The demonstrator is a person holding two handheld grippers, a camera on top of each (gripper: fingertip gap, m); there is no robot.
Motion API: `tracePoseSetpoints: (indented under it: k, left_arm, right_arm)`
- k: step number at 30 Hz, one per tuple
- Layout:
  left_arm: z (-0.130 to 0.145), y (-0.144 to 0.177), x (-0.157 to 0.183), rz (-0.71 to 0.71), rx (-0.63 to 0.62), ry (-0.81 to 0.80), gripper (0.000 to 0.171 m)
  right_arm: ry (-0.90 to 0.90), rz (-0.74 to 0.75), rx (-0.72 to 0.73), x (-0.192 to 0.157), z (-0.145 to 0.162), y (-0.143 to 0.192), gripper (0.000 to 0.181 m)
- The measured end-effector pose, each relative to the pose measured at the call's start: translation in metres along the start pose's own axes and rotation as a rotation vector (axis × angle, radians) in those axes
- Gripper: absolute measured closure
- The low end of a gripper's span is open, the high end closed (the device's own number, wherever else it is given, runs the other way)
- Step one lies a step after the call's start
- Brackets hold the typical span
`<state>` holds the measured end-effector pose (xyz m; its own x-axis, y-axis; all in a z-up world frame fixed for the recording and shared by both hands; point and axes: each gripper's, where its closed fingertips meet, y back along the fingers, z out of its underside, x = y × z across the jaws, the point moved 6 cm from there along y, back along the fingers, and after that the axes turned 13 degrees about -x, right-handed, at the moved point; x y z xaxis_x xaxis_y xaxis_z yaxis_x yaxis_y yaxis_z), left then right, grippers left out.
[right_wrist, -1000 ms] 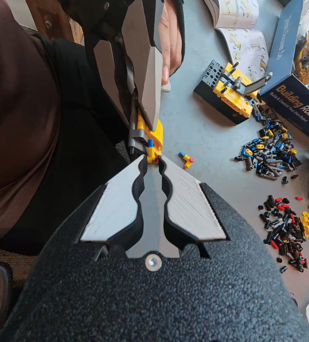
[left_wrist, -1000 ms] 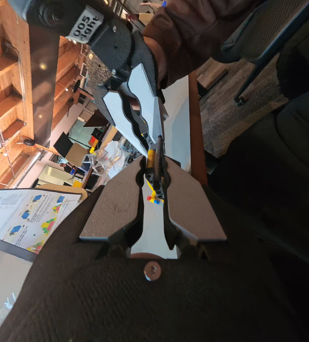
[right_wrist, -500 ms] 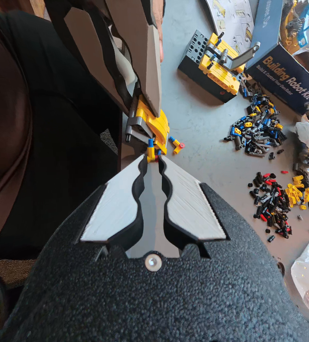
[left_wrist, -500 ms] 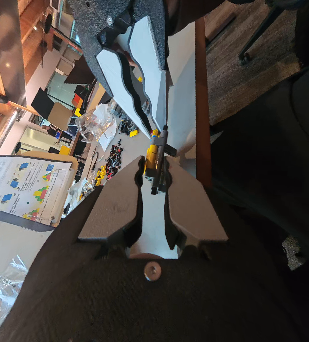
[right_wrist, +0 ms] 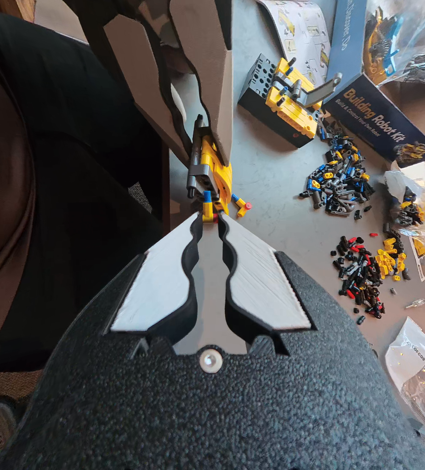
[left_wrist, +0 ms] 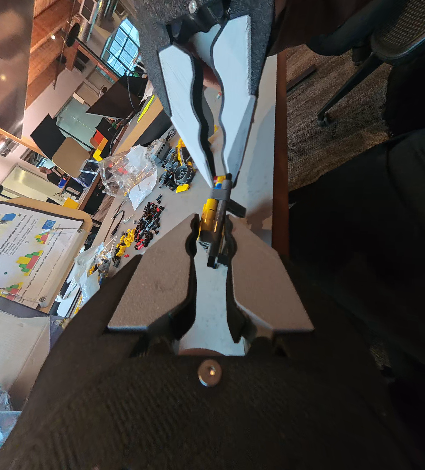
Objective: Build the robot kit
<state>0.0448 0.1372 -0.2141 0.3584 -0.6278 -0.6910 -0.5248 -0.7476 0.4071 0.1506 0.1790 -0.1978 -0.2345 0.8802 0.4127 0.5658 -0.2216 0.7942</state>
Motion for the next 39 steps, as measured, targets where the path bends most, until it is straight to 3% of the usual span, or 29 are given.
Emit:
tracePoseSetpoints:
  k: [14,24,39]
  left_arm:
    - [0.002,0.001,-0.004,0.030,-0.008,0.042,0.155]
    - [-0.006,-0.007,-0.014,0.091,-0.089,0.063,0.156]
    - [-0.011,-0.019,-0.030,0.206,-0.126,0.149,0.157]
  right_arm:
    - [-0.032,0.013,0.017,0.005,-0.002,0.007,0.170]
    - [-0.090,-0.033,-0.056,0.014,-0.004,0.019,0.170]
    - [0.064,-0.001,-0.343,0.028,-0.012,0.019,0.170]
